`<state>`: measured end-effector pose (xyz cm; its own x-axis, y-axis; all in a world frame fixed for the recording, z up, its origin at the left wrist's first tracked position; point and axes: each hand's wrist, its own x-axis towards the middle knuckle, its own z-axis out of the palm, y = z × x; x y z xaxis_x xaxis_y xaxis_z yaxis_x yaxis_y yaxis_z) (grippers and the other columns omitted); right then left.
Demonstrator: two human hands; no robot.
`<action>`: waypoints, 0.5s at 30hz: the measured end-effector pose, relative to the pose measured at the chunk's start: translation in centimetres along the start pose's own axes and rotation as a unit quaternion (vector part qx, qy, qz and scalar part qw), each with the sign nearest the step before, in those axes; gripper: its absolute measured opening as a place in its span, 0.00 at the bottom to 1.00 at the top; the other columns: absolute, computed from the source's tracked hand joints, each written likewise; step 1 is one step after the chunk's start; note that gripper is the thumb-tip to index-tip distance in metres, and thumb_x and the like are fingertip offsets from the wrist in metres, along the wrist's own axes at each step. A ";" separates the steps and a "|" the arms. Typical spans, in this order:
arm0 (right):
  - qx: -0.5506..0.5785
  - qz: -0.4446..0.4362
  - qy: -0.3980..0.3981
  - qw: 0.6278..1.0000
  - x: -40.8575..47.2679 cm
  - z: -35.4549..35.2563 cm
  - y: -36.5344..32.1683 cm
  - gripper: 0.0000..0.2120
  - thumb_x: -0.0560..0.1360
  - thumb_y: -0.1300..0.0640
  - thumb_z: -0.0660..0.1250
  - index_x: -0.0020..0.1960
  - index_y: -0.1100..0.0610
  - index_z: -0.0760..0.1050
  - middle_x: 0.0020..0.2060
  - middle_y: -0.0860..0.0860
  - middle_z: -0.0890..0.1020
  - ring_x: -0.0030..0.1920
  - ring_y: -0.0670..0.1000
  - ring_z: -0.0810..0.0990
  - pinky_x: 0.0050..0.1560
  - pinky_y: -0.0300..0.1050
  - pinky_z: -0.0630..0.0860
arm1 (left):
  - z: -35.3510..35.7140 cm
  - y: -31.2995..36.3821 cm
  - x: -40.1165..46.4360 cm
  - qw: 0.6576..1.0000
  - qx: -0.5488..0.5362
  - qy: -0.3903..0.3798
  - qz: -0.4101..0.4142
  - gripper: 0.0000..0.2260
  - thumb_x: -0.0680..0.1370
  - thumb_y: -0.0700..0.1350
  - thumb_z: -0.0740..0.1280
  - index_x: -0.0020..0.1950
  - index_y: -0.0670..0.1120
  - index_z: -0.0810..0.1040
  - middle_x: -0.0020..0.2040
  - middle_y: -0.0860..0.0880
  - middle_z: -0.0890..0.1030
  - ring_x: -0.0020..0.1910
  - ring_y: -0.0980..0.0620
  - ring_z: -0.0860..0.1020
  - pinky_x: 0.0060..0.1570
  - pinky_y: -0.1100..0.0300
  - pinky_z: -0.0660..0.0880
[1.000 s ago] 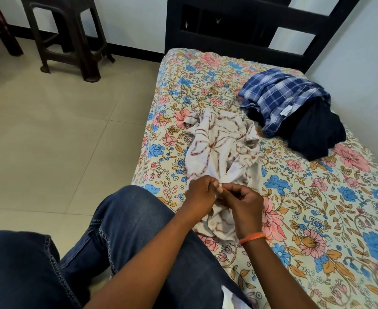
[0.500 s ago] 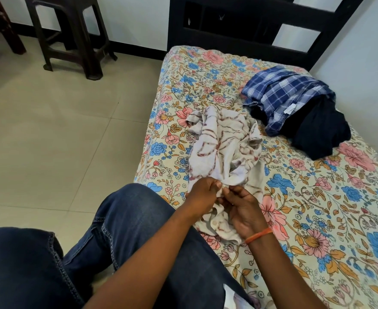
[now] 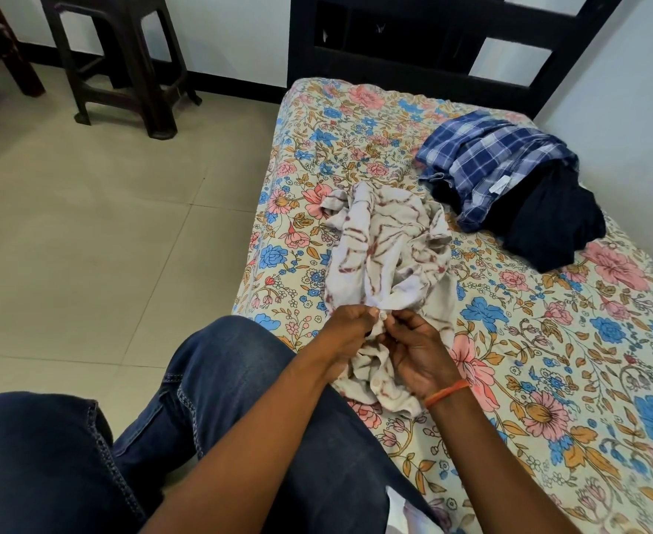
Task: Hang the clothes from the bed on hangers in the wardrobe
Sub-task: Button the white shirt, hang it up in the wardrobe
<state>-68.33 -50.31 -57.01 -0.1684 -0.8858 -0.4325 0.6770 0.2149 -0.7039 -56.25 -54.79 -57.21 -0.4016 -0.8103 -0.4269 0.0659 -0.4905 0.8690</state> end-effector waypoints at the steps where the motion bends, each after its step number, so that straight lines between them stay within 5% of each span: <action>1: -0.013 -0.005 0.000 1.000 0.1 -0.1 0.0 0.14 0.60 0.67 0.74 0.45 0.65 0.81 0.40 0.59 0.84 0.36 0.52 0.83 0.35 0.42 0.82 | 0.0 0.0 0.0 0.999 0.037 0.013 0.018 0.09 0.83 0.41 0.61 0.53 0.39 0.80 0.49 0.38 0.82 0.48 0.46 0.79 0.55 0.51 0.77; 5: -0.064 -0.033 -0.015 0.997 -0.1 -0.7 0.0 0.16 0.66 0.63 0.74 0.52 0.68 0.79 0.45 0.63 0.85 0.45 0.58 0.85 0.46 0.47 0.83 | 0.1 -0.5 0.1 0.943 0.312 0.057 0.101 0.10 0.83 0.45 0.60 0.44 0.46 0.75 0.41 0.50 0.77 0.44 0.50 0.75 0.42 0.58 0.67; 7: -0.083 -0.034 -0.008 0.996 -0.2 -1.2 0.1 0.18 0.66 0.64 0.75 0.54 0.69 0.79 0.49 0.64 0.84 0.49 0.59 0.85 0.49 0.50 0.82 | 0.2 -0.6 0.1 0.928 0.356 0.053 0.100 0.10 0.83 0.46 0.59 0.43 0.47 0.73 0.41 0.51 0.75 0.44 0.51 0.73 0.42 0.58 0.64; 11: -0.073 -0.016 0.034 0.997 0.0 -2.0 0.0 0.12 0.68 0.66 0.72 0.52 0.67 0.79 0.44 0.62 0.85 0.43 0.57 0.84 0.45 0.48 0.84 | 0.2 -0.4 -0.1 0.927 0.362 0.033 0.091 0.15 0.83 0.48 0.59 0.36 0.49 0.68 0.35 0.52 0.72 0.39 0.50 0.72 0.34 0.59 0.62; 15: -0.151 -0.031 0.078 0.985 -0.8 -1.5 -1.7 0.07 0.69 0.68 0.72 0.47 0.66 0.79 0.36 0.60 0.83 0.34 0.53 0.82 0.31 0.43 0.81 | 0.4 -0.4 -0.5 0.891 0.440 0.076 0.088 0.12 0.83 0.48 0.57 0.39 0.51 0.68 0.36 0.54 0.72 0.53 0.46 0.73 0.47 0.53 0.59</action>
<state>-70.45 -49.34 -56.34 -0.3270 -0.8322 -0.4478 0.4223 0.2952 -0.8570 -56.41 -54.04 -57.25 -0.3227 -0.9166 -0.2362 -0.6523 0.0345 0.7572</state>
